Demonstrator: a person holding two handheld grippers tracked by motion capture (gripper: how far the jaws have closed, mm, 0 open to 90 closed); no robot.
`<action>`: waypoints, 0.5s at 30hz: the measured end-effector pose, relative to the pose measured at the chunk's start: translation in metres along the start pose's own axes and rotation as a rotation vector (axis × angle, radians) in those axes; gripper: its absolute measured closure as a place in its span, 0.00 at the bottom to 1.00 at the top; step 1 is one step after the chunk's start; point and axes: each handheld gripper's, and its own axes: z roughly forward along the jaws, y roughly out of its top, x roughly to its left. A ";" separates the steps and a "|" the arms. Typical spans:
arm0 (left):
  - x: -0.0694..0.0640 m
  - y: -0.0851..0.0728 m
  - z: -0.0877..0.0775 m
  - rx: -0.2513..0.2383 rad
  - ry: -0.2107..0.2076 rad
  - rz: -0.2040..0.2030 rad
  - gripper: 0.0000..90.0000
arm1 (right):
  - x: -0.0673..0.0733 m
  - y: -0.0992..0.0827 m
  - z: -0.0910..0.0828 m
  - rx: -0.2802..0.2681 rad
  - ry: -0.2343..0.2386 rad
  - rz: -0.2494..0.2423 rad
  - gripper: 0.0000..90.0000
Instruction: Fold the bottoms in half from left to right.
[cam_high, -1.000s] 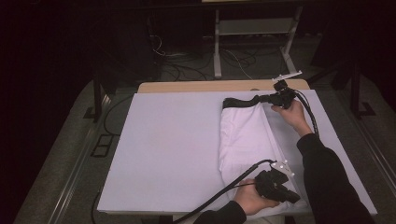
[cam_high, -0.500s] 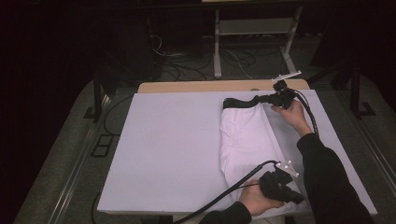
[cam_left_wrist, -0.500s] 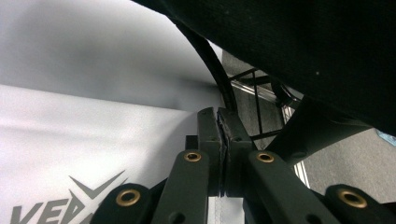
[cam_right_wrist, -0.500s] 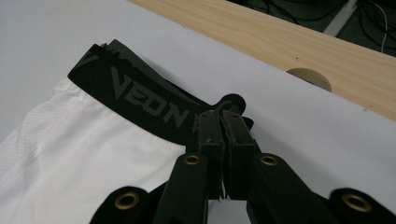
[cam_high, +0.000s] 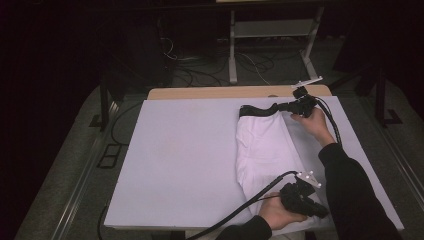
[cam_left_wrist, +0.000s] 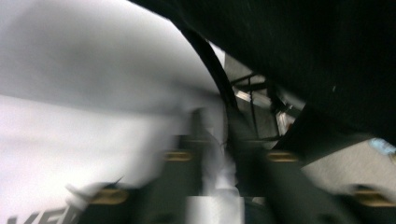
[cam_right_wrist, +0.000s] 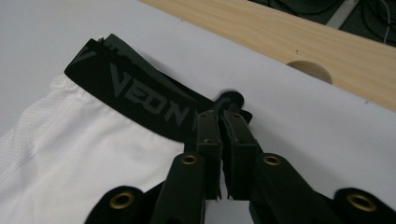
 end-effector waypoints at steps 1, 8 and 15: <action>-0.001 0.000 -0.001 -0.007 0.005 0.009 0.72 | 0.000 -0.001 0.000 0.000 0.002 0.004 0.82; -0.009 -0.002 -0.015 -0.103 0.052 -0.002 0.34 | 0.005 -0.006 -0.007 -0.029 0.050 0.030 0.37; -0.008 0.003 -0.041 -0.140 0.110 0.044 0.10 | 0.011 -0.010 -0.019 -0.068 0.068 0.046 0.03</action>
